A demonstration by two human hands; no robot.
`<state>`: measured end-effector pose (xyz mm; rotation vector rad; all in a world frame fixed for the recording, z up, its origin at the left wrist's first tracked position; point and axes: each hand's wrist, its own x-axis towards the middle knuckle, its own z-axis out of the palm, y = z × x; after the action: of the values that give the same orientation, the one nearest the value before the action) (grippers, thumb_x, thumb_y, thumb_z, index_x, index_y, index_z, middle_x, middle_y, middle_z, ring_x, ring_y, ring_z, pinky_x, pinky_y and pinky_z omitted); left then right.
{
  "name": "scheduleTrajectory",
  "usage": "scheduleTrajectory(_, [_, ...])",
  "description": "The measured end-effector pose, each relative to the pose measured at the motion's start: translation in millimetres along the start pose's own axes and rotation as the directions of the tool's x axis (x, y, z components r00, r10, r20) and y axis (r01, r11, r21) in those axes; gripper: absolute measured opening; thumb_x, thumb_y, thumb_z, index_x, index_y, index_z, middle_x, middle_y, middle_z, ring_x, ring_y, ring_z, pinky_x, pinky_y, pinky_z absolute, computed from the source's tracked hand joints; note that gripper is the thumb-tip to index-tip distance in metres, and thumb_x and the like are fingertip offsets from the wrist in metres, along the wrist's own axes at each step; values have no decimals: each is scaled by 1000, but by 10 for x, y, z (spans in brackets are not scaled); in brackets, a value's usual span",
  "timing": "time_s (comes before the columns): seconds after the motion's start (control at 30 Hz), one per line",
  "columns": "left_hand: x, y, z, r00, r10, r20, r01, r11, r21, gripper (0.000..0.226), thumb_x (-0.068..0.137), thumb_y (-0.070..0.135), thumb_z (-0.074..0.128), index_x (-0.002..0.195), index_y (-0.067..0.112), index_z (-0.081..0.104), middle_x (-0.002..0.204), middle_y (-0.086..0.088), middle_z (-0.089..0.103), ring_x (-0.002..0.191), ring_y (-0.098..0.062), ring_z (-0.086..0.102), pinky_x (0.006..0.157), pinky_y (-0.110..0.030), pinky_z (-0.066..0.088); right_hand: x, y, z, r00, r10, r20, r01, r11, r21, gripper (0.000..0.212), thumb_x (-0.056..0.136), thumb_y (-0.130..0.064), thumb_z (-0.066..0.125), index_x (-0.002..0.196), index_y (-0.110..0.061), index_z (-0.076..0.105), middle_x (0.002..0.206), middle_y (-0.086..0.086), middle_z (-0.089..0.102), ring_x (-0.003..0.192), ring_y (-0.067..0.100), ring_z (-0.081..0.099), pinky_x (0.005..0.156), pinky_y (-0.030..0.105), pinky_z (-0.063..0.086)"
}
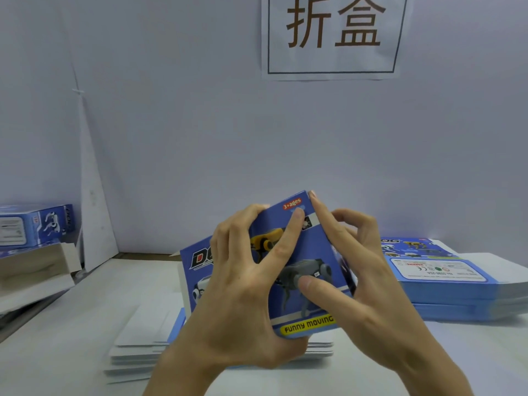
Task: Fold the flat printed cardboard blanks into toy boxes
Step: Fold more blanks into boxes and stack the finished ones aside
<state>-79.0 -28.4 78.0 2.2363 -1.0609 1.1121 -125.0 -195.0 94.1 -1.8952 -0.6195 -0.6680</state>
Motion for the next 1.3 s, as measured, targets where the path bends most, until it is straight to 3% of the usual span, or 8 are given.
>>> scheduleTrajectory(0.23, [-40, 34, 132, 1000, -17, -6, 16, 993, -119, 115, 57, 62, 66, 153, 33, 8, 146, -9, 17, 131, -35, 33, 105, -29, 34, -11, 3, -13, 999, -43, -24, 40, 993, -115, 70, 79, -20, 59, 137, -56, 40, 126, -17, 30, 117, -5, 43, 75, 12, 52])
scheduleTrajectory(0.47, [-7, -87, 136, 996, -43, 82, 62, 968, -243, 100, 68, 55, 64, 150, 35, 12, 156, 17, -7, 148, -17, -5, 106, -66, 31, 4, 57, 74, 993, 99, -68, -105, 990, -98, 82, 72, -39, 62, 136, -68, 21, 148, -23, 13, 132, -4, 37, 96, 30, 52])
scheduleTrajectory(0.67, [12, -39, 55, 963, -212, 166, 266, 651, -711, 88, 75, 37, 68, 148, 47, 19, 148, 33, 20, 139, 3, 27, 86, -7, 46, 39, 109, -6, 963, -207, -175, 125, 913, -389, 76, 70, -21, 75, 138, -19, 41, 147, 3, 33, 128, -11, 35, 85, 0, 42])
scheduleTrajectory(0.77, [37, -142, -42, 941, -312, 129, 323, 721, -613, 94, 65, 67, 69, 142, 56, 15, 135, 51, 25, 127, 23, 27, 79, 2, 41, 30, 24, -125, 954, -301, -13, 250, 815, -522, 64, 76, -28, 75, 132, -19, 46, 148, 6, 33, 134, 0, 34, 91, 5, 42])
scheduleTrajectory(0.87, [14, -241, -89, 916, -330, 230, 396, 639, -659, 101, 53, 78, 69, 136, 68, 12, 141, 42, 31, 127, 17, 36, 87, -5, 44, 46, -141, -148, 947, -321, -4, 282, 839, -466, 37, 93, -45, 53, 128, -34, 48, 148, -7, 34, 127, -3, 44, 83, 1, 42])
scheduleTrajectory(0.97, [-27, -260, -83, 907, -253, 338, 422, 526, -739, 104, 54, 62, 81, 142, 37, 30, 121, 30, 59, 112, 2, 59, 73, -19, 56, 28, -242, -136, 944, -330, -18, 289, 851, -438, 35, 97, -55, 37, 126, -38, 48, 146, -13, 35, 124, -7, 45, 76, 0, 44])
scheduleTrajectory(1.13, [8, -218, -5, 914, -362, 181, 331, 410, -850, 88, 53, 29, 88, 131, 23, 48, 114, -4, 67, 99, -21, 69, 68, -26, 58, 7, -152, -205, 947, -291, -132, 187, 840, -509, 74, 69, -54, 66, 135, -29, 42, 148, 2, 29, 129, -16, 29, 96, -2, 27])
scheduleTrajectory(1.3, [51, -122, -14, 912, -411, 6, 234, 507, -830, 85, 64, 23, 88, 135, 41, 43, 127, -1, 57, 117, -18, 58, 71, -22, 57, -5, 11, -231, 990, 132, -39, -130, 990, 47, 99, 57, -58, 73, 139, -63, 18, 140, -27, 46, 127, 0, 49, 105, 35, 44])
